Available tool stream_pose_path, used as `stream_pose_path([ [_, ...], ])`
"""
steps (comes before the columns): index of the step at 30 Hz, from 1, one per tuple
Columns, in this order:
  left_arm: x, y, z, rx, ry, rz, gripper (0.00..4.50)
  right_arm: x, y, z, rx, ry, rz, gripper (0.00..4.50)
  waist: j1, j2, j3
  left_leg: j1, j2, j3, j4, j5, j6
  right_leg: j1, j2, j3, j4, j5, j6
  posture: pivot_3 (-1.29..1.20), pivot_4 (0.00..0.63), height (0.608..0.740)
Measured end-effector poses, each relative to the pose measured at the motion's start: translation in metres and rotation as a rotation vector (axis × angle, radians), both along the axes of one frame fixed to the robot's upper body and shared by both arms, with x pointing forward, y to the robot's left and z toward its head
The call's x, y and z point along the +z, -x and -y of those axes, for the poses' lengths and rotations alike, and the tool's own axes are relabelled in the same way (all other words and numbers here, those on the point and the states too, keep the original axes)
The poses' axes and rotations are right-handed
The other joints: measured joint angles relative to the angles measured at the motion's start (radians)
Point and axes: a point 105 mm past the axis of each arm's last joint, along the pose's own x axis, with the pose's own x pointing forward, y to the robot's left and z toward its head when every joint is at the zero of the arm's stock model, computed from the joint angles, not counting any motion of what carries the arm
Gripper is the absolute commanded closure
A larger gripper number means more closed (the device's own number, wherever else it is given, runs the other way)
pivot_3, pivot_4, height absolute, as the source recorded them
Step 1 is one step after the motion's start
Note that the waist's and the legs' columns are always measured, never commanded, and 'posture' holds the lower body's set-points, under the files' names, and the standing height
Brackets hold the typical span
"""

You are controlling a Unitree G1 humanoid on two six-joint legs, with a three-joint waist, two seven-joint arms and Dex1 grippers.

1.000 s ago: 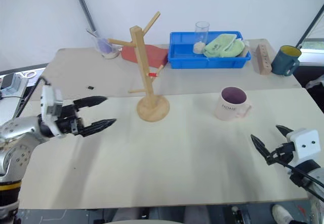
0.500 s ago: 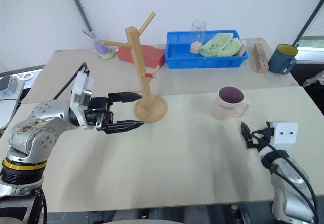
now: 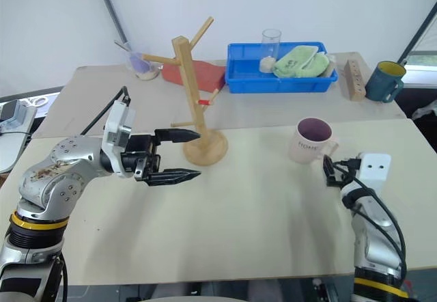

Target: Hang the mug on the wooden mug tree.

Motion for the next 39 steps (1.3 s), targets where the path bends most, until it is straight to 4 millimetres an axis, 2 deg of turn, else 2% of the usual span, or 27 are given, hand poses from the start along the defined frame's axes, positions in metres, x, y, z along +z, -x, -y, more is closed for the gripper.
stream_pose_path([
  [13, 0.001, -0.001, 0.002, 0.0, 0.003, 0.002, 0.0, -0.012, -0.019, -0.006, -0.002, -0.033, 0.0, 0.03, -0.003, 0.0, 0.0, 0.001, 0.0, 0.0, 0.0, 0.0, 0.001, 0.002, 0.001, 0.001, 0.001, 0.0, 0.0, 0.0, 0.15, 0.719],
  [14, 0.001, -0.001, 0.002, 0.001, 0.003, 0.002, 0.0, -0.012, -0.021, -0.006, 0.0, -0.036, 0.001, 0.53, -0.004, 0.0, 0.0, 0.001, 0.0, 0.0, 0.0, 0.0, 0.001, 0.002, 0.001, 0.001, 0.001, 0.0, 0.0, 0.0, 0.15, 0.719],
  [15, 0.001, -0.001, 0.002, 0.002, 0.003, 0.002, 0.0, -0.013, -0.023, -0.007, 0.002, -0.043, 0.001, 0.77, -0.004, 0.0, 0.0, 0.001, 0.0, 0.0, 0.0, 0.0, 0.001, 0.002, 0.001, 0.002, 0.001, 0.0, 0.0, 0.0, 0.15, 0.719],
  [26, 0.001, -0.004, 0.002, 0.025, -0.004, 0.008, 0.0, -0.014, -0.033, -0.01, 0.023, -0.061, 0.014, 4.46, -0.003, 0.0, 0.0, 0.001, 0.0, 0.0, 0.0, 0.001, 0.001, 0.002, 0.002, 0.004, 0.004, 0.0, 0.0, 0.0, 0.15, 0.719],
  [31, 0.001, -0.006, 0.001, 0.042, -0.005, 0.01, 0.0, -0.013, -0.034, -0.013, 0.045, -0.06, 0.016, 4.46, -0.003, 0.0, 0.0, 0.001, 0.0, 0.0, 0.0, 0.001, 0.001, 0.002, 0.004, 0.007, 0.006, 0.0, 0.0, 0.0, 0.15, 0.719],
  [34, 0.0, -0.007, 0.0, 0.057, -0.004, 0.009, 0.0, -0.006, -0.032, -0.013, 0.078, -0.019, 0.028, 4.46, -0.004, 0.0, 0.0, 0.001, 0.0, 0.0, 0.0, 0.001, 0.001, 0.002, 0.007, 0.011, 0.007, 0.0, 0.0, 0.0, 0.15, 0.719],
  [35, 0.0, -0.007, -0.001, 0.064, -0.004, 0.007, 0.0, 0.001, -0.031, -0.016, 0.11, 0.018, 0.037, 4.46, -0.004, 0.0, 0.0, 0.001, 0.0, 0.0, 0.0, 0.001, 0.001, 0.001, 0.009, 0.015, 0.007, 0.0, 0.0, 0.0, 0.15, 0.719],
  [37, -0.001, -0.009, -0.008, 0.098, -0.005, 0.004, 0.0, 0.025, -0.032, -0.035, 0.25, 0.17, 0.065, 4.46, -0.01, 0.001, 0.0, 0.001, 0.0, 0.0, 0.0, 0.001, 0.001, 0.0, 0.013, 0.024, 0.007, 0.0, 0.0, 0.0, 0.15, 0.719],
  [39, -0.001, -0.011, -0.014, 0.127, -0.01, 0.003, 0.0, 0.052, -0.03, -0.066, 0.437, 0.36, 0.103, 4.46, -0.021, 0.001, 0.0, 0.003, 0.0, -0.001, 0.0, 0.001, 0.001, -0.001, 0.014, 0.025, 0.007, 0.0, 0.0, 0.0, 0.15, 0.719],
])
